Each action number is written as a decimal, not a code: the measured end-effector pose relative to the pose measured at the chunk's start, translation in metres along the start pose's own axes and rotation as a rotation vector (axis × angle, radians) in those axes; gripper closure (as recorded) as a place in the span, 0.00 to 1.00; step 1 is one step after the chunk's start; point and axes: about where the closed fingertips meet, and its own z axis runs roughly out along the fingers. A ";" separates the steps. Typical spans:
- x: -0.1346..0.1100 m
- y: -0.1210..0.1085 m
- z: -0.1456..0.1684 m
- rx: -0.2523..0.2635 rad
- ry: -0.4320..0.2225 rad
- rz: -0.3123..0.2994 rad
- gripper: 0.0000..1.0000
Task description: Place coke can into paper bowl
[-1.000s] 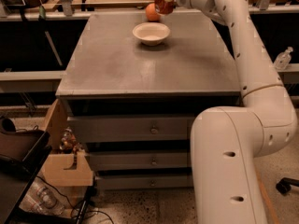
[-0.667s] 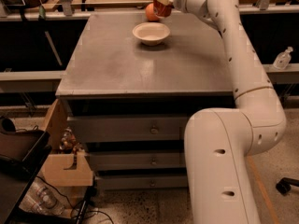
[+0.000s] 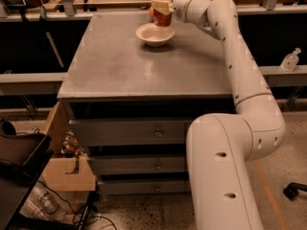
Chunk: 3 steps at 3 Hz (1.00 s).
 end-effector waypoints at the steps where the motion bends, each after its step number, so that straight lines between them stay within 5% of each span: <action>1: 0.002 0.014 0.003 -0.040 0.014 -0.004 1.00; 3: 0.019 0.038 0.010 -0.097 0.058 -0.034 1.00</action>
Offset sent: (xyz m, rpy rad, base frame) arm -0.0386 0.0394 -0.0217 -0.0869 0.0255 0.1008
